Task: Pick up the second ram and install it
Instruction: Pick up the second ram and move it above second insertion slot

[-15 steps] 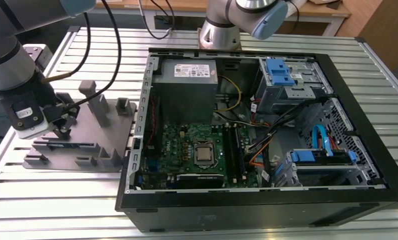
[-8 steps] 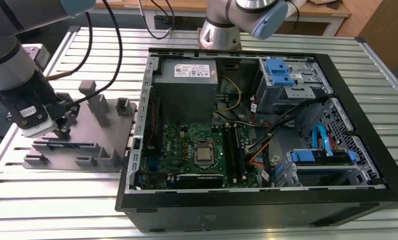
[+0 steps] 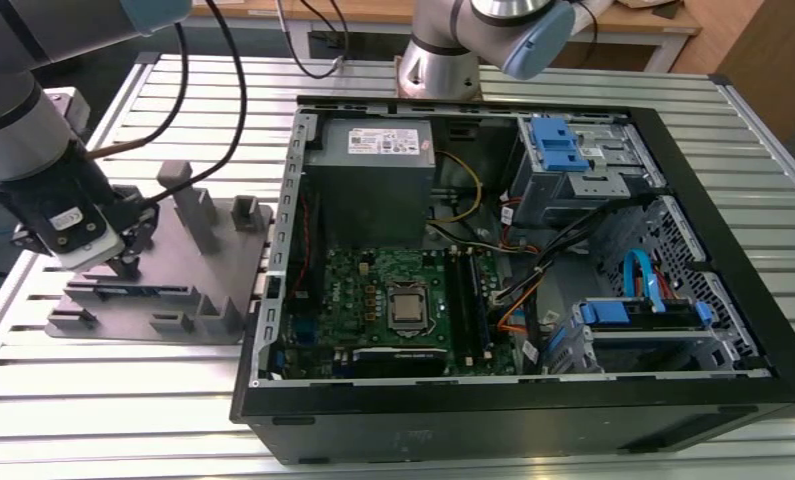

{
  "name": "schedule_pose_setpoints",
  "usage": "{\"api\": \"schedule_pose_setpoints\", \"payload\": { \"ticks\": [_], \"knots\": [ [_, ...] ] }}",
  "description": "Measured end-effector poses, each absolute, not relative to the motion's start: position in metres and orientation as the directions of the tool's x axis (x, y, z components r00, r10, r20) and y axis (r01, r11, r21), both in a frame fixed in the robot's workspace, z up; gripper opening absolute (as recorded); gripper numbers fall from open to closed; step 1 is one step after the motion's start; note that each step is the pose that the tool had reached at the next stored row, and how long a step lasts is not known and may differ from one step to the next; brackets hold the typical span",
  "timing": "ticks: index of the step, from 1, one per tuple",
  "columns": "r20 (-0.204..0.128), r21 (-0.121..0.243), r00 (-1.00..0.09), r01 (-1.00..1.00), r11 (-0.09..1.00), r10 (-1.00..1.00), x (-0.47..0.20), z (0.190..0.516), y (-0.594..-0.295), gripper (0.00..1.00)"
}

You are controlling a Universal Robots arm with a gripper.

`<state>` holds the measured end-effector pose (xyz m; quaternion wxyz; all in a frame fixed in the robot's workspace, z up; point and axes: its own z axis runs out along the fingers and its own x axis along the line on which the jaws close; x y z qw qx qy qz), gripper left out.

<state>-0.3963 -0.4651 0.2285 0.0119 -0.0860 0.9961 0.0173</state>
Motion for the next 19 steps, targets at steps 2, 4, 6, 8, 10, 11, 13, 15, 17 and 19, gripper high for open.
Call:
{"api": "schedule_pose_setpoints", "payload": {
  "ticks": [2,4,6,8,10,11,13,15,17,19],
  "knots": [
    [-0.027,0.032,-0.980,-0.200,0.979,-0.199,-0.3963,0.2285,-0.4651,0.11],
    [-0.027,0.032,-0.974,-0.227,0.973,-0.226,-0.3963,0.2285,-0.4651,0.11],
    [-0.027,0.032,-0.967,-0.252,0.967,-0.252,-0.3963,0.2285,-0.4651,0.11],
    [-0.027,0.032,-0.961,-0.277,0.960,-0.277,-0.3963,0.2285,-0.4651,0.11],
    [-0.027,0.032,-0.954,-0.301,0.953,-0.300,-0.3963,0.2285,-0.4651,0.11],
    [-0.027,0.032,-0.950,-0.313,0.949,-0.312,-0.3963,0.2285,-0.4651,0.11],
    [-0.027,0.032,-0.942,-0.336,0.941,-0.335,-0.3963,0.2285,-0.4651,0.11],
    [-0.027,0.032,-0.933,-0.360,0.932,-0.359,-0.3963,0.2285,-0.4651,0.11],
    [-0.027,0.032,-0.924,-0.382,0.924,-0.381,-0.3963,0.2285,-0.4651,0.11],
    [-0.027,0.032,-0.915,-0.403,0.914,-0.403,-0.3963,0.2285,-0.4651,0.11]
  ]
}}
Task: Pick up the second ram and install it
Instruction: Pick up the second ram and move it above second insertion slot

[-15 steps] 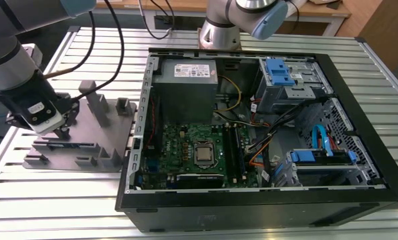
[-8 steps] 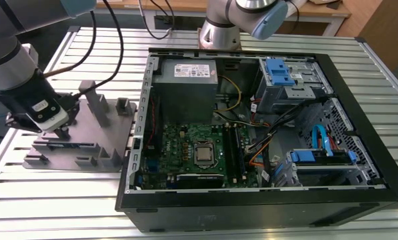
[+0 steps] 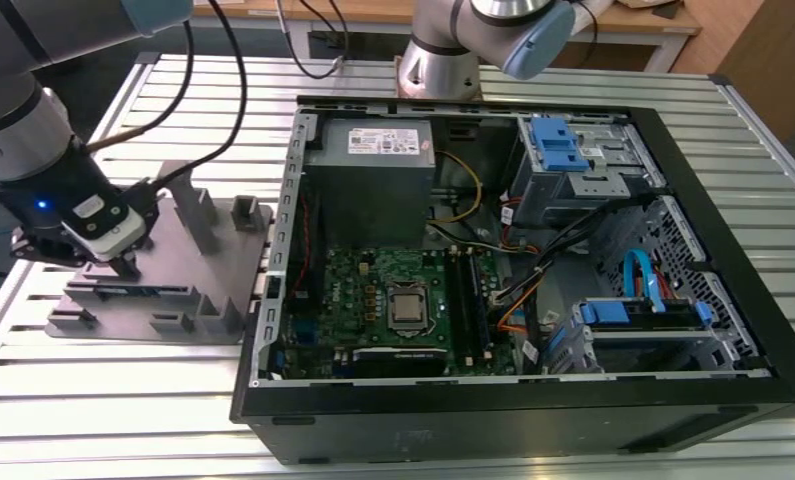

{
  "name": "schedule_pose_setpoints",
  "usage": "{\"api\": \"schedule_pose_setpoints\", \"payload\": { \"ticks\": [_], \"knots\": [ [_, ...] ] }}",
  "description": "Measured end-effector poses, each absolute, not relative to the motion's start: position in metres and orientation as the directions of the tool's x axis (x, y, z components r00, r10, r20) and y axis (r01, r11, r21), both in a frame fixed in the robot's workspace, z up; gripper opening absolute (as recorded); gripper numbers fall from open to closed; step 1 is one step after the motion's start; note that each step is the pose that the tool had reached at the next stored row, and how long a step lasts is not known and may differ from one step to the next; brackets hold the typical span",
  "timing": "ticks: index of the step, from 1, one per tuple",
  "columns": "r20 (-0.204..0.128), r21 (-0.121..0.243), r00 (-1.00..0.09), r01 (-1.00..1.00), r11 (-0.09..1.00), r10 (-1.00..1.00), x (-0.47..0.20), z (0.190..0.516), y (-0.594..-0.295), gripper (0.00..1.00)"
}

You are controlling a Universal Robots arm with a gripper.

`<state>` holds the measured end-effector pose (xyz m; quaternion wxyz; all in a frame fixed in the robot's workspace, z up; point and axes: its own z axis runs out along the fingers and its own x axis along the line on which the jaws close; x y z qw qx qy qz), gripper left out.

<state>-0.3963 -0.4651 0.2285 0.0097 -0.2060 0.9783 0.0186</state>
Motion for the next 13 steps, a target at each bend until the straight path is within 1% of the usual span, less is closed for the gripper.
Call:
{"api": "schedule_pose_setpoints", "payload": {
  "ticks": [13],
  "knots": [
    [-0.027,0.032,-0.846,-0.533,0.845,-0.533,-0.3963,0.2285,-0.4651,0.11]
  ]
}}
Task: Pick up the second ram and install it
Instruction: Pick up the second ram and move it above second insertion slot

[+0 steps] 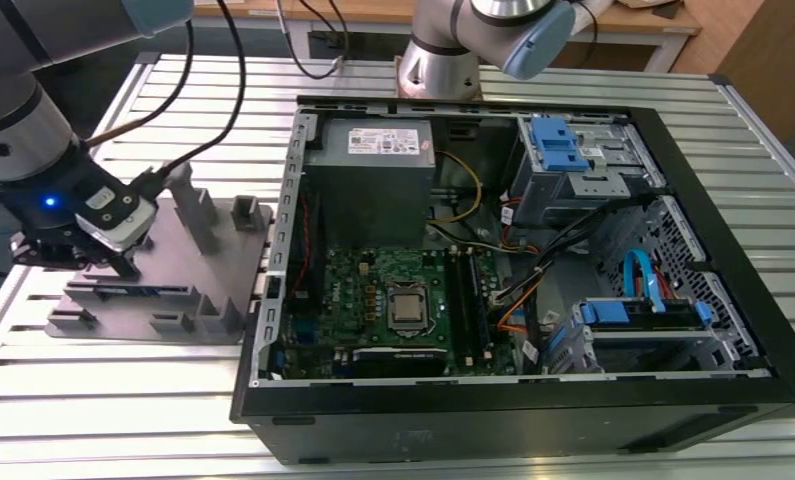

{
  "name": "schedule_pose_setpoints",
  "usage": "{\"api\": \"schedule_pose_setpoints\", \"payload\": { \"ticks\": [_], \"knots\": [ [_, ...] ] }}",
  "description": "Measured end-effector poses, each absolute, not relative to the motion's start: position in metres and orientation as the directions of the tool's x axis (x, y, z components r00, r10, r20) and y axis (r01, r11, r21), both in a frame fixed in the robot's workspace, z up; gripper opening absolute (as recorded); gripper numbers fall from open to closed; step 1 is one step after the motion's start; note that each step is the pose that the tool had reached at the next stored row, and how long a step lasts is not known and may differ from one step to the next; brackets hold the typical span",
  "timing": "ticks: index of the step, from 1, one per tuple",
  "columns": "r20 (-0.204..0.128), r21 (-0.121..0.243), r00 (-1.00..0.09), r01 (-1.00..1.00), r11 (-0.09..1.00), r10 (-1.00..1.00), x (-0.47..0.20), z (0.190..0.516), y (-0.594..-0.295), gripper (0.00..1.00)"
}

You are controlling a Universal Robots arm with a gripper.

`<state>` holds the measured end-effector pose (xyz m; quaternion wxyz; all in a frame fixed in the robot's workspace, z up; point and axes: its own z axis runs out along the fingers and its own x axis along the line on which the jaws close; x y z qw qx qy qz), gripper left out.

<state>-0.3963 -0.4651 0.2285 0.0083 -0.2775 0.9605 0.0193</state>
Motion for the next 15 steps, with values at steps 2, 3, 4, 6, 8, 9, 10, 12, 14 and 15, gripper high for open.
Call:
{"api": "schedule_pose_setpoints", "payload": {
  "ticks": [2,3,4,6,8,9,10,12,14,15],
  "knots": [
    [-0.027,0.032,-0.834,-0.551,0.834,-0.551,-0.3963,0.2285,-0.4651,0.11],
    [-0.027,0.032,-0.829,-0.560,0.828,-0.559,-0.3963,0.2285,-0.4651,0.11],
    [-0.027,0.032,-0.822,-0.569,0.822,-0.569,-0.3963,0.2285,-0.4651,0.11],
    [-0.027,0.032,-0.810,-0.587,0.809,-0.586,-0.3963,0.2285,-0.4651,0.11],
    [-0.027,0.032,-0.797,-0.604,0.796,-0.603,-0.3963,0.2285,-0.4651,0.11],
    [-0.027,0.032,-0.791,-0.612,0.790,-0.612,-0.3963,0.2285,-0.4651,0.11],
    [-0.027,0.032,-0.784,-0.621,0.783,-0.621,-0.3963,0.2285,-0.4651,0.11],
    [-0.027,0.032,-0.769,-0.639,0.768,-0.639,-0.3963,0.2285,-0.4651,0.11],
    [-0.027,0.032,-0.755,-0.656,0.754,-0.656,-0.3963,0.2285,-0.4651,0.11],
    [-0.027,0.032,-0.747,-0.665,0.747,-0.664,-0.3963,0.2285,-0.4651,0.11]
  ]
}}
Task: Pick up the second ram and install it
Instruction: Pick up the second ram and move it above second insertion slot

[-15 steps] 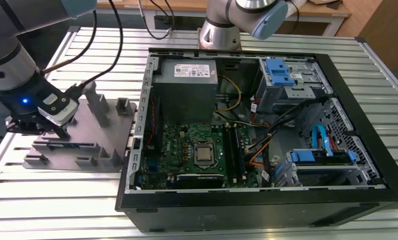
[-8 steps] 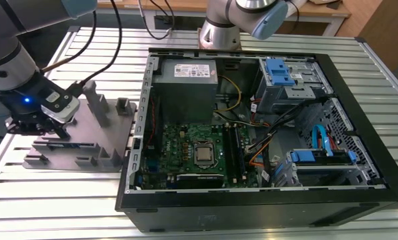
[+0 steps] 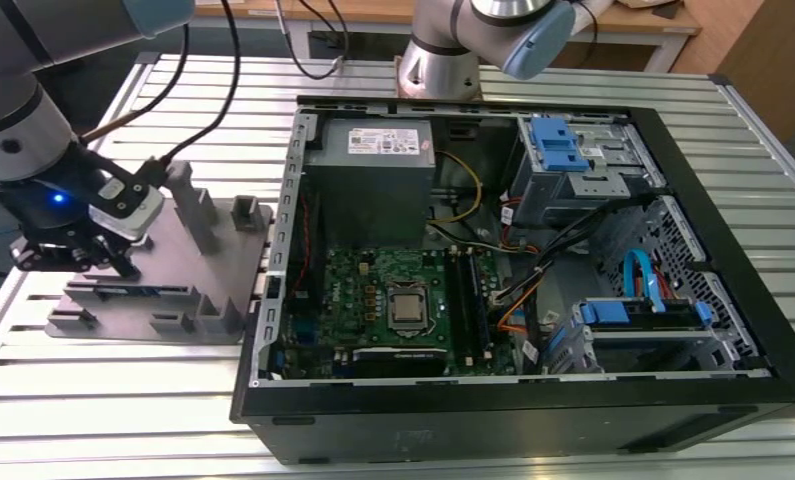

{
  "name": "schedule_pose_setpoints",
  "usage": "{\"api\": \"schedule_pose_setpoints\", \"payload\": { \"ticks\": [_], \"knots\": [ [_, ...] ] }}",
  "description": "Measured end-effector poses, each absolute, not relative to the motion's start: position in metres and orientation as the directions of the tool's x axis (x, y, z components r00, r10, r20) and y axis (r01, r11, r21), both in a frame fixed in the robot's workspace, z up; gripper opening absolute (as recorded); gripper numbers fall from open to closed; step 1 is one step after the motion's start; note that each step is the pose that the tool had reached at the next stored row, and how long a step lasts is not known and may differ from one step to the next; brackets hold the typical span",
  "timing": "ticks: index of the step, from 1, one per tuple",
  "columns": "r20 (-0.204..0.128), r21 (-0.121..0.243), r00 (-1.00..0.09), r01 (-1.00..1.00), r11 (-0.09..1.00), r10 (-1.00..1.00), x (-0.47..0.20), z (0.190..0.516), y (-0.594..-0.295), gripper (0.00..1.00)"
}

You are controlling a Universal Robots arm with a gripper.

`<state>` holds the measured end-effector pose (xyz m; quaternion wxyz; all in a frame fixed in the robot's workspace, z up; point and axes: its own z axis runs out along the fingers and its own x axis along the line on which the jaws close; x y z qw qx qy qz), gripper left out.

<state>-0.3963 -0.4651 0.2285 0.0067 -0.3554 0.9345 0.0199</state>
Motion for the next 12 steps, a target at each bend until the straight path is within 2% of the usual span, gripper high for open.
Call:
{"api": "schedule_pose_setpoints", "payload": {
  "ticks": [12],
  "knots": [
    [-0.027,0.032,-0.653,-0.757,0.652,-0.757,-0.3963,0.2285,-0.4651,0.11]
  ]
}}
